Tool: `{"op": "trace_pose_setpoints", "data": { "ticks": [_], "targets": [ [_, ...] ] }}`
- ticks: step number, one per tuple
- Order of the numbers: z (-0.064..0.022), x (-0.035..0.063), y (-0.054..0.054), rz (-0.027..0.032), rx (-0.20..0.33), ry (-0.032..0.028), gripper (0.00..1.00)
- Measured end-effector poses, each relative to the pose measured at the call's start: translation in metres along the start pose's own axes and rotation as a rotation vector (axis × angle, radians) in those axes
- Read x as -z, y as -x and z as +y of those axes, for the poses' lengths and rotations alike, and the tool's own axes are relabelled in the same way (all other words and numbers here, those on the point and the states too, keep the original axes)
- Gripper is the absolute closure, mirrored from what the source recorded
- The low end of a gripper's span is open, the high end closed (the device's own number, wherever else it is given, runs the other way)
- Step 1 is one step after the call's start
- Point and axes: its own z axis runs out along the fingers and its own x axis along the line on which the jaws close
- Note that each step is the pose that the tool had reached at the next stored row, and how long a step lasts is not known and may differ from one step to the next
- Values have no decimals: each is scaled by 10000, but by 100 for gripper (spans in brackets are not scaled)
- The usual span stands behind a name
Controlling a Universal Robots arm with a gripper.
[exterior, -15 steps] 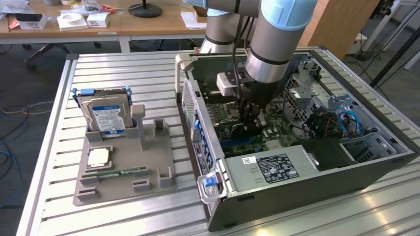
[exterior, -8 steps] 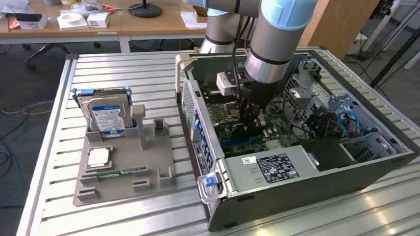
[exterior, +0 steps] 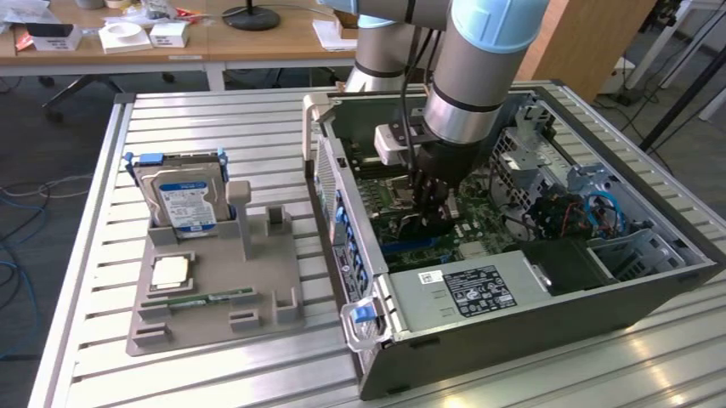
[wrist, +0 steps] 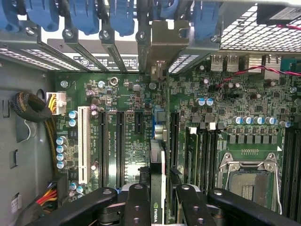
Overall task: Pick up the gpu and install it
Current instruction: 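Insert the gpu into the slot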
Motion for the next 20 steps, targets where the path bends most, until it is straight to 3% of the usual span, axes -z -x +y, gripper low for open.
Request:
{"op": "trace_pose_setpoints", "data": {
  "ticks": [20],
  "targets": [
    [0, 1, -15, 1, -114, -5, 74]
  ]
}}
